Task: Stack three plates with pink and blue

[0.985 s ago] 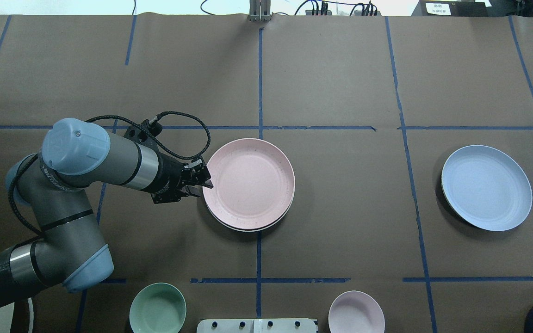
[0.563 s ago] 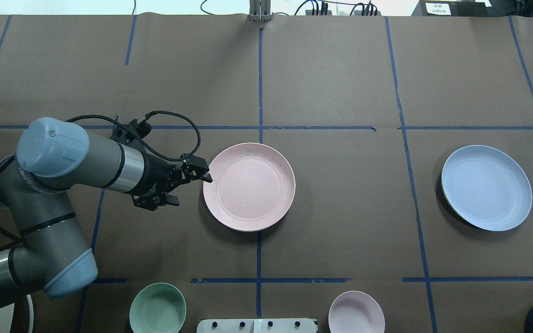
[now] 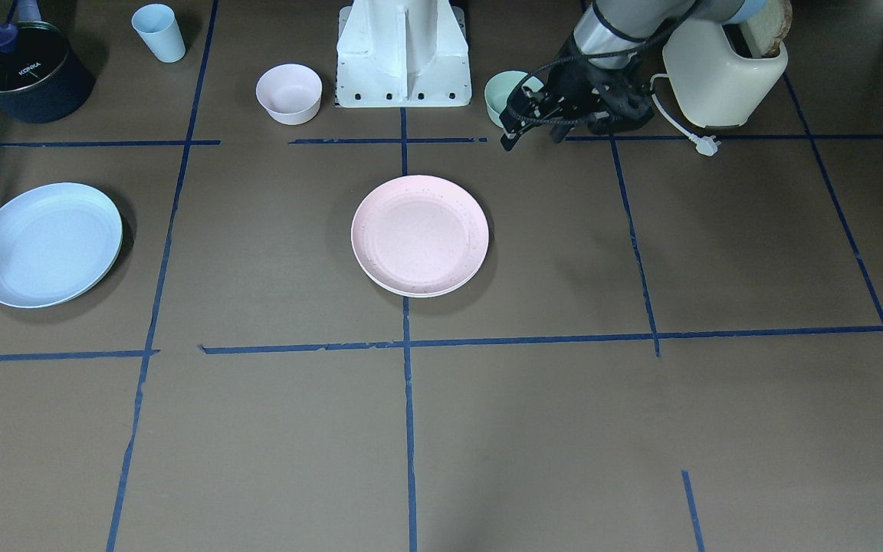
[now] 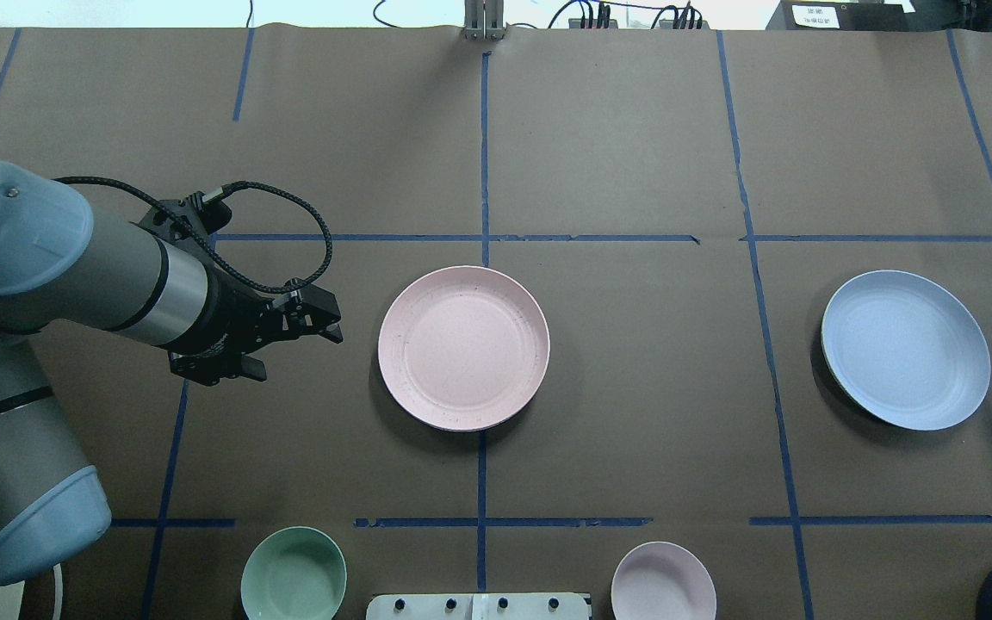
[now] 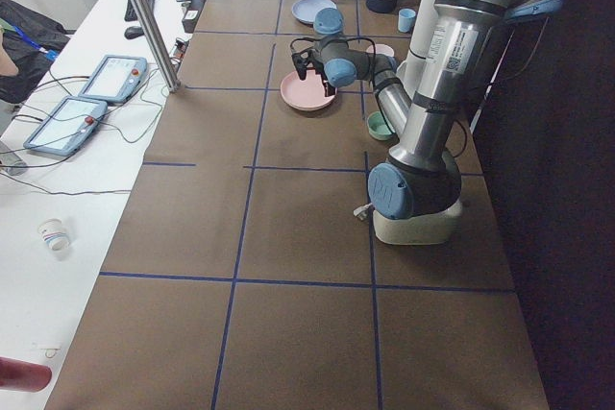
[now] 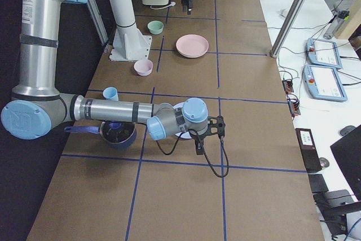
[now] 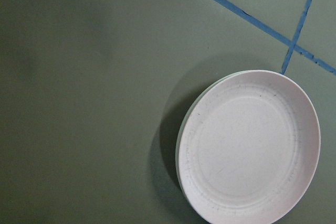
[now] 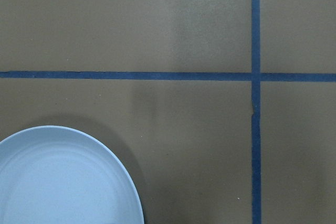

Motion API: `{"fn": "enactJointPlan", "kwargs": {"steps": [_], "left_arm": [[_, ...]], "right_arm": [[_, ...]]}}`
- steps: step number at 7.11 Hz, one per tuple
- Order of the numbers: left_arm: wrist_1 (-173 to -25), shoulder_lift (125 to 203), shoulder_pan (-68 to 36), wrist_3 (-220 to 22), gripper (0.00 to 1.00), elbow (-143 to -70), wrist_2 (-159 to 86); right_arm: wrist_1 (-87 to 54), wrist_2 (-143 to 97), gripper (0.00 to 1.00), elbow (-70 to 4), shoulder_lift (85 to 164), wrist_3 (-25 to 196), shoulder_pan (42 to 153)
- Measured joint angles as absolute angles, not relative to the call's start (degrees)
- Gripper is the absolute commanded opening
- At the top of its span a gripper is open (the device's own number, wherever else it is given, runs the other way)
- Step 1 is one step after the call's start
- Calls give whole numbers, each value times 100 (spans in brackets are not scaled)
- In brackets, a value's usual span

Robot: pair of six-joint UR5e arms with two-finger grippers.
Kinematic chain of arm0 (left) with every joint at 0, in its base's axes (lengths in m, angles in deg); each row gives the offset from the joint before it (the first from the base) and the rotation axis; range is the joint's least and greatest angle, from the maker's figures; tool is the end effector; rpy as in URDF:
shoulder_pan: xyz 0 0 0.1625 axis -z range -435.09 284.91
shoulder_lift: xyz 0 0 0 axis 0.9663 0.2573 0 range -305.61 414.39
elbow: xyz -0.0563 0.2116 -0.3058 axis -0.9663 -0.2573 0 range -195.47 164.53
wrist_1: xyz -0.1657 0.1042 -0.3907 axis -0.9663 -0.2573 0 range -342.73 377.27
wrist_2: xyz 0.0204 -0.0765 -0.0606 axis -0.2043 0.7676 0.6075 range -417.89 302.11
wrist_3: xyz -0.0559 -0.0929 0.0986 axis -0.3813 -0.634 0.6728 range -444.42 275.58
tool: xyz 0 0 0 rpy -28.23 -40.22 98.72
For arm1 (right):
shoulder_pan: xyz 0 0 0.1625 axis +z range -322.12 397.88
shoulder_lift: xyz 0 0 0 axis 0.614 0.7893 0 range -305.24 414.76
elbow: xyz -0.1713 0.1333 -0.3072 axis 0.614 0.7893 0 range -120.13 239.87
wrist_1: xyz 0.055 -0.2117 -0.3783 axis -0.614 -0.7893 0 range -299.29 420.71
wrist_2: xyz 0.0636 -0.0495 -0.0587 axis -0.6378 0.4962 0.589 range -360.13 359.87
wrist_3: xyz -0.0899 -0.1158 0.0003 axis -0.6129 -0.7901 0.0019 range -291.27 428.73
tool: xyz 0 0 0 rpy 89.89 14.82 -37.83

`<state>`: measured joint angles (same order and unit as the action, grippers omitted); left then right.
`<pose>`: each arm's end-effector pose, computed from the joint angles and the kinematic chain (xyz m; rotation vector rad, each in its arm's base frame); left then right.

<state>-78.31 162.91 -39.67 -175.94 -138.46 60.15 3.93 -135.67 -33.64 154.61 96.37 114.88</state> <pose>0.4037 -0.3661 0.1800 -0.1443 1.0667 -0.3381 -0.0811 -0.4785 0.6256 0.1453 -0.8842 0.0519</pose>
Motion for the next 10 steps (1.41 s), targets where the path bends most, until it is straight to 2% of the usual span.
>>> {"fn": "enactJointPlan", "kwargs": {"steps": [4, 5, 6, 8, 9, 10], "left_arm": [[-7132, 16216, -3893, -17195, 100, -14307, 5998], [-7126, 16171, -3864, -17190, 100, -14334, 5998], [-7124, 16148, -3841, -17188, 100, -14340, 5998], [-7123, 16138, -3813, -17187, 100, -14344, 5998], [-7123, 16133, -3788, -17185, 100, -14343, 5998], [-7123, 16131, -3769, -17181, 100, -14341, 5998]], "right_arm": [[2441, -12926, 100, -2546, 15597, 11276, 10309], [2663, -12891, 93, -2470, 15599, 11451, 10196], [2743, -12876, 79, -2439, 15603, 11518, 10136], [2770, -12862, 75, -2385, 15639, 11546, 10033], [2771, -12862, 41, -2368, 15648, 11548, 9961], [2773, -12867, 16, -2366, 15651, 11549, 9911]]}}
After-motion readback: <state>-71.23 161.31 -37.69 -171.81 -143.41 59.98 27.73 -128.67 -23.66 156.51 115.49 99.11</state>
